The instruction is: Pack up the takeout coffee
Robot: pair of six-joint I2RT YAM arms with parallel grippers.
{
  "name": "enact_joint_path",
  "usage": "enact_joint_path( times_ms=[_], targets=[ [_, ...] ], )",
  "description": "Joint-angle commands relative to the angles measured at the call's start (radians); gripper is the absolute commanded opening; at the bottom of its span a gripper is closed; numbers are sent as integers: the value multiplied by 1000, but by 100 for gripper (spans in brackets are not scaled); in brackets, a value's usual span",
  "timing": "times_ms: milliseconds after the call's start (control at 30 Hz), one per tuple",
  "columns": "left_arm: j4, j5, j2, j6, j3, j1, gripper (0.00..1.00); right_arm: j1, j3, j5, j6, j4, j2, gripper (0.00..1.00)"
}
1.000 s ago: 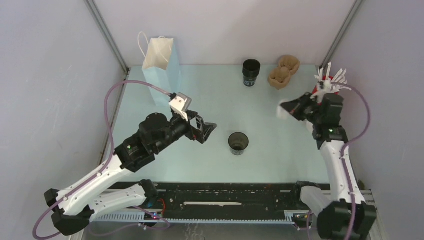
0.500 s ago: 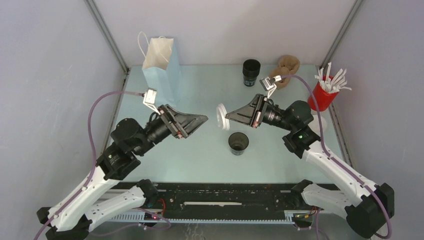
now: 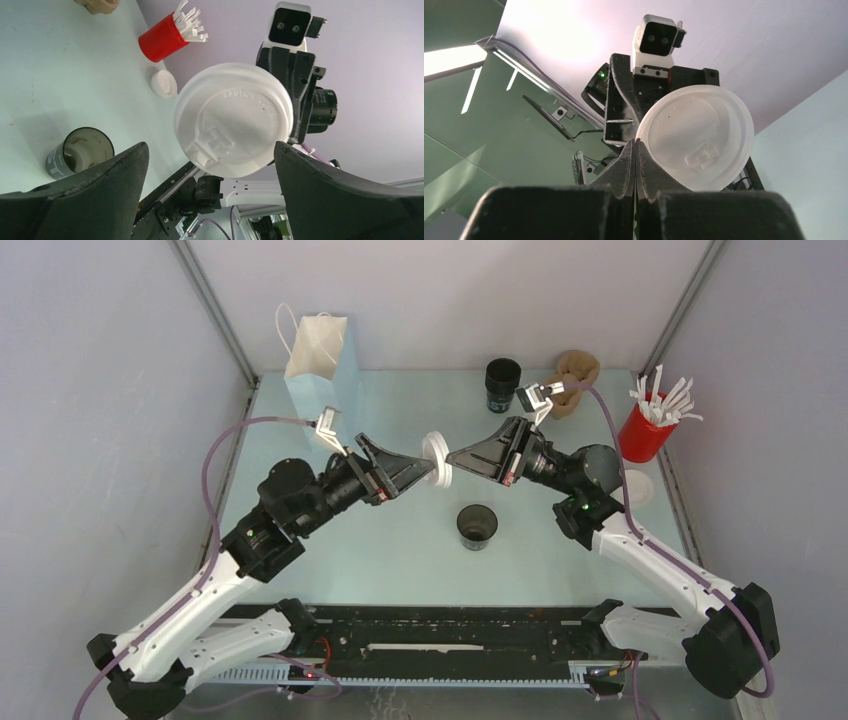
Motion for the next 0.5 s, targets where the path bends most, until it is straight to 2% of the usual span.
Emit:
enact_joint_path(
  times_ms=[0,467],
  targets=[
    [65,31,12,11,12,6,100,13,33,15,17,59,-3,0],
    [137,58,35,-2,-2,6,100,31,33,18,-10,22,1,0]
  ],
)
